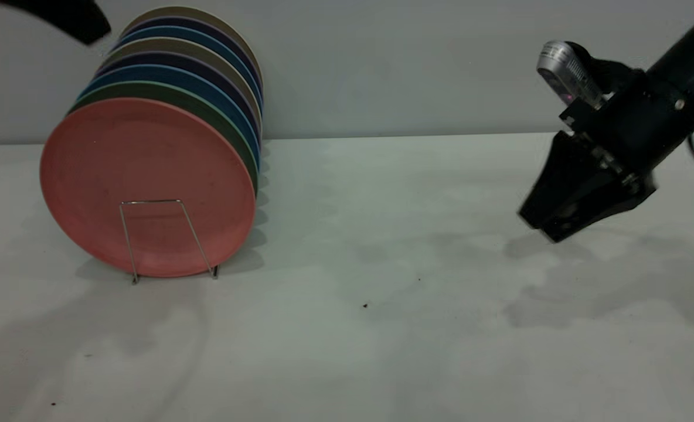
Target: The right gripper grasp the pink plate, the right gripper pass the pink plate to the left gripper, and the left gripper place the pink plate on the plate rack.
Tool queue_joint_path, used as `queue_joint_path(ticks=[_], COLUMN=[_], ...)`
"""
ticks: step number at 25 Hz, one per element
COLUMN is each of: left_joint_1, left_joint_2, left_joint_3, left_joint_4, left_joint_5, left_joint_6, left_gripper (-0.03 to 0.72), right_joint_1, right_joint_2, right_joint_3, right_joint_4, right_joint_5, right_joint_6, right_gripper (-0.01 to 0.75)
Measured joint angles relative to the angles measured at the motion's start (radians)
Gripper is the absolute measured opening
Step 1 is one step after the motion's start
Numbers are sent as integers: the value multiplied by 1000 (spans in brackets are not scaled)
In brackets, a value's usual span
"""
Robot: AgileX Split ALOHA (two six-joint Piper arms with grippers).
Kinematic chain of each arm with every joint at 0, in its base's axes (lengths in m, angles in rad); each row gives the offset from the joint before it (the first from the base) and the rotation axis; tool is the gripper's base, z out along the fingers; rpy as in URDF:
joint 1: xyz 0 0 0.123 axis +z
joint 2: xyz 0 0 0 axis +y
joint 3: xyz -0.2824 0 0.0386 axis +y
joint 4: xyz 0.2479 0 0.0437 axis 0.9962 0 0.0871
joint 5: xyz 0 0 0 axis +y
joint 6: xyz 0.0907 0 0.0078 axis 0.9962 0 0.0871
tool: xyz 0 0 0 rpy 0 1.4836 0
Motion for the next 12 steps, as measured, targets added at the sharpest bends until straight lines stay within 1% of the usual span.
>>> queue_joint_path(ticks=[1,3,4,6,7,9,11,12], left_joint_1=[0,1,4,23,33,43,47,47], left_joint_2=[-17,-40,-47,-55,-56,-59,-69,-78], left_joint_3=[0,0,0,0,0,0,0,-1], left_joint_4=[16,109,177,322,404,533,596,600], left_joint_5=[26,79,115,190,239,343,402,402], left_joint_6=[-121,-377,-533,-834,-937,-1090,-1132,-1132], left_gripper=[566,566,566,566,566,566,566,566], right_joint_1=[2,11,16,26,27,27,27,27], right_joint_2=[-6,-29,-45,-78,-100,-149,-214,-251], right_joint_3=[-26,-77,-96,-116,-117,-111,-90,-78], right_joint_4=[-92,-279,-383,-551,-622,-706,-741,-744], right_joint_5=[1,11,15,23,24,31,34,36], right_joint_6=[66,226,328,478,550,649,691,697], right_gripper=[390,390,390,390,390,390,390,390])
